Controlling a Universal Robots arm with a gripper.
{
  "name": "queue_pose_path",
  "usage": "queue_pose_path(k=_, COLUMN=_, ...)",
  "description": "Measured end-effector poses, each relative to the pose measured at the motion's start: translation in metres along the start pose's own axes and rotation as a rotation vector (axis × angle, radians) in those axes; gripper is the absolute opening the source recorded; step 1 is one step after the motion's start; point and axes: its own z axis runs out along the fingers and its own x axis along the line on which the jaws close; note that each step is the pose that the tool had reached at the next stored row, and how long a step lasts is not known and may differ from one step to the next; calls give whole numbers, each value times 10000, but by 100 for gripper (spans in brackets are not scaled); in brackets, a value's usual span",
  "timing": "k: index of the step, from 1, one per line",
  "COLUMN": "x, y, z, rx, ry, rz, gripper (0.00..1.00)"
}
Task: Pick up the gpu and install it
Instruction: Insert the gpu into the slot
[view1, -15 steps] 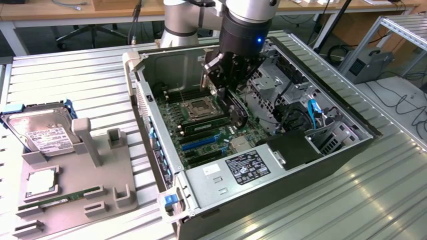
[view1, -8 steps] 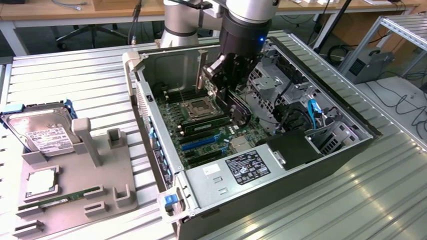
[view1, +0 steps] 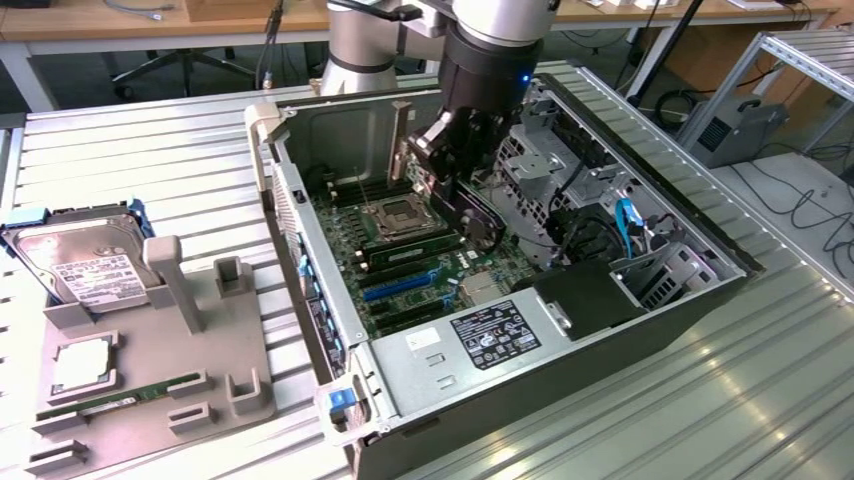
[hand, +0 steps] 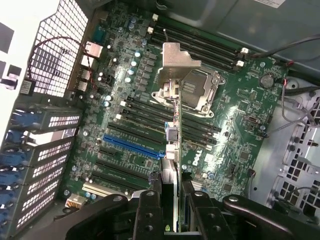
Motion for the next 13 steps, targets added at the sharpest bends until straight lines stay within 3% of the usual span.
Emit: queue_pose_path(k=13, x=0, y=0, z=2, rx=-11, ry=12, rz=-407, gripper=26)
